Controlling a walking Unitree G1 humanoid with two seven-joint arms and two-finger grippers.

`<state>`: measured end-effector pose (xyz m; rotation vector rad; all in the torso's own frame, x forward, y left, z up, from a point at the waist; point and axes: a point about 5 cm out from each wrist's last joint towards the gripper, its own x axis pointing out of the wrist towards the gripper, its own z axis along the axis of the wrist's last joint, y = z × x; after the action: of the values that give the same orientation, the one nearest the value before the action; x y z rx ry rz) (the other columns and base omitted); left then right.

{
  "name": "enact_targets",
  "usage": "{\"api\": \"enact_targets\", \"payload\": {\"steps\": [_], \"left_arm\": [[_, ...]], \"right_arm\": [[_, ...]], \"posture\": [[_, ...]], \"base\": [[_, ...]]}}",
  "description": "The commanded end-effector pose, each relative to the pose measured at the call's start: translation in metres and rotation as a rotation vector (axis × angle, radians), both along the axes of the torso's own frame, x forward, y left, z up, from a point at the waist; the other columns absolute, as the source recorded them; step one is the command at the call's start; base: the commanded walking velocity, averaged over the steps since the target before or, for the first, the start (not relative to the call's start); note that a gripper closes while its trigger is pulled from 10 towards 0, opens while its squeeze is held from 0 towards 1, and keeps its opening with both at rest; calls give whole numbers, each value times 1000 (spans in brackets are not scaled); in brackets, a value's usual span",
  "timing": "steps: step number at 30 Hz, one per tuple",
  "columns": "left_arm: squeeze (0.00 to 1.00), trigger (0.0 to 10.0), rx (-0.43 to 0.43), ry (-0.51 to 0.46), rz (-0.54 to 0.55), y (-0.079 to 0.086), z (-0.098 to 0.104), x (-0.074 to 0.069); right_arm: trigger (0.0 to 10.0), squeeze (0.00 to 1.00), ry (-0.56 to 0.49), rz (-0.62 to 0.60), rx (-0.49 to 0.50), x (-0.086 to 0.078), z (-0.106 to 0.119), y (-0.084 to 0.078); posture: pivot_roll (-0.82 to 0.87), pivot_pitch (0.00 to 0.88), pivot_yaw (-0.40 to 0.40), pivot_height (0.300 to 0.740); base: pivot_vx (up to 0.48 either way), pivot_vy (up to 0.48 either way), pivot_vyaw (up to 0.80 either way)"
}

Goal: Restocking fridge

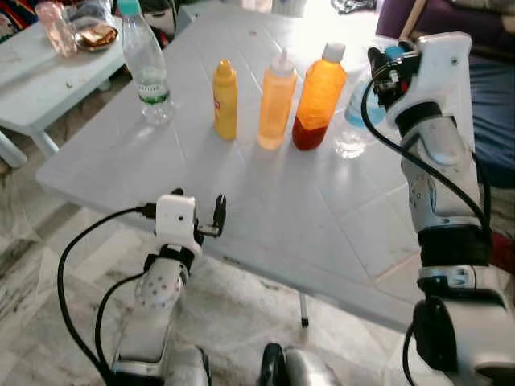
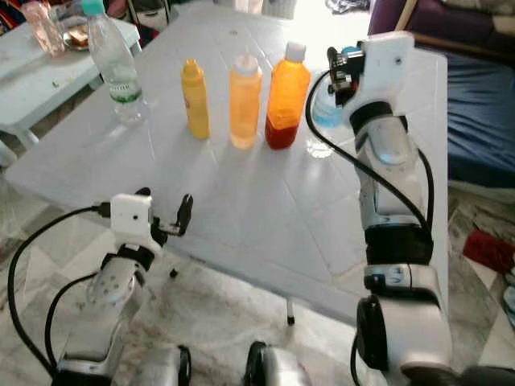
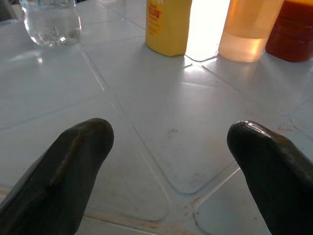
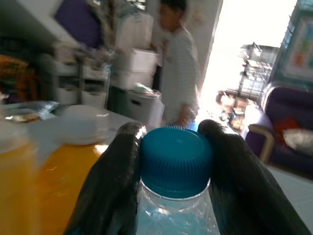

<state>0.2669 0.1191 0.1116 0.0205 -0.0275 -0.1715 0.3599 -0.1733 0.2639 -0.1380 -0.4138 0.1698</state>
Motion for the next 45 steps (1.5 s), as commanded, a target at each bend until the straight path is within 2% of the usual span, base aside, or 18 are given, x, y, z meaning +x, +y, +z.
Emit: {"api": "enact_targets", "payload": {"steps": [1, 3, 6, 11, 20, 23, 26, 27, 31, 40, 45], "left_arm": [[0, 10000, -5, 25, 25, 2, -5, -2], [0, 10000, -15, 36, 35, 2, -5, -2], [0, 10000, -7, 32, 21, 0, -5, -2], [0, 10000, -7, 35, 22, 1, -5, 1], [0, 10000, -2, 41, 35, 0, -6, 3], [0, 10000, -2, 43, 35, 0, -7, 2], [0, 10000, -1, 44, 38, 0, -8, 2], [0, 10000, 0, 44, 40, 1, -7, 2], [0, 10000, 1, 45, 42, 2, -8, 3], [0, 10000, 4, 51, 32, 0, -10, 4], [0, 10000, 7, 47, 39, 0, -10, 6]], "right_arm": [[10000, 0, 30, 65, -44, -12, -13, 17], [10000, 0, 34, 75, 3, -19, -16, 22], [10000, 0, 81, 115, 11, -28, -31, 32], [10000, 0, 145, 113, 106, -38, -39, 36], [10000, 0, 164, 118, 102, -37, -38, 35], [10000, 0, 188, 78, 118, -36, -40, 34], [10000, 0, 205, 132, 233, -41, -47, 42], [10000, 0, 207, 120, 223, -42, -49, 43], [10000, 0, 307, 160, 336, -45, -60, 47], [10000, 0, 290, 176, 303, -51, -63, 53], [10000, 0, 264, 210, 240, -51, -59, 57]], "posture": [[139, 149, -55, 740], [135, 149, -54, 740], [131, 153, -50, 740], [120, 153, -41, 740], [120, 154, -47, 740], [120, 156, -51, 740], [123, 157, -52, 740], [123, 157, -52, 740], [118, 155, -54, 740], [113, 153, -53, 740], [120, 150, -58, 740]], "base": [[0, 0, 0], [0, 0, 0], [0, 0, 0], [0, 0, 0], [-182, 0, 0], [-285, 0, 0], [-284, 0, 0], [-285, 0, 0], [-286, 0, 0], [-284, 0, 0], [-259, 0, 85]]}}
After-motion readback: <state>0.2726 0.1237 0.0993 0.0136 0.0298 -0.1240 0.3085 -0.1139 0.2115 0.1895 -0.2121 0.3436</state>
